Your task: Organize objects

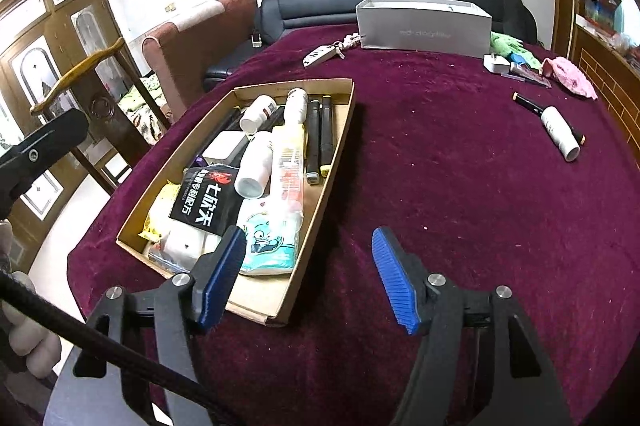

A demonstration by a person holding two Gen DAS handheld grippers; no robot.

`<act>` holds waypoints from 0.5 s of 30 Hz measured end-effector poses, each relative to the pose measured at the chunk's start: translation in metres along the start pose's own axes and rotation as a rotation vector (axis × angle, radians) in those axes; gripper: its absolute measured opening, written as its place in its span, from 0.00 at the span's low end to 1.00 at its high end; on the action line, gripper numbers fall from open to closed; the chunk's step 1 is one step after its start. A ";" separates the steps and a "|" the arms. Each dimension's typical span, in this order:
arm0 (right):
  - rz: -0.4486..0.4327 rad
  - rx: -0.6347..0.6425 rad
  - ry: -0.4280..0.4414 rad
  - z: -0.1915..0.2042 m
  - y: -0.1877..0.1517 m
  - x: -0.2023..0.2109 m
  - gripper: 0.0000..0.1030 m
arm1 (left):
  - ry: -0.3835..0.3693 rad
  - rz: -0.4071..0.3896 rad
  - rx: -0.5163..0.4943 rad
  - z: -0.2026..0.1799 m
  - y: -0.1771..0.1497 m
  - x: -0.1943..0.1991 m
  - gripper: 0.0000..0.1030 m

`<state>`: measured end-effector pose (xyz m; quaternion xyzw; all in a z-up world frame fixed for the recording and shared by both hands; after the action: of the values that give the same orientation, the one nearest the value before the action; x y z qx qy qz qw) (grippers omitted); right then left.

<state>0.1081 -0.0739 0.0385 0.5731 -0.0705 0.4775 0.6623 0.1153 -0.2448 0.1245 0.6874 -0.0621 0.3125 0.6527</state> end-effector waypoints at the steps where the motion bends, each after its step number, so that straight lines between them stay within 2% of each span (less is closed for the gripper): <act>1: 0.002 0.003 -0.001 0.001 0.000 -0.001 0.64 | 0.001 0.002 -0.002 0.000 -0.001 -0.001 0.98; 15: 0.028 0.031 -0.014 0.010 0.001 -0.012 0.64 | -0.002 0.035 -0.001 0.005 -0.006 -0.014 0.98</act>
<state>0.1054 -0.0892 0.0352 0.5855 -0.0758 0.4837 0.6462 0.1092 -0.2529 0.1125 0.6862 -0.0749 0.3229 0.6474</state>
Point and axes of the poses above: each gripper's, at about its wrist camera, not at the fingertips, and x roughly against the way its jaws point, z to its left, y to its top, the point moved 5 cm from there along -x, roughly the way its jaws point, and after that the axes turned 12 degrees about y, right-handed, at the moved point
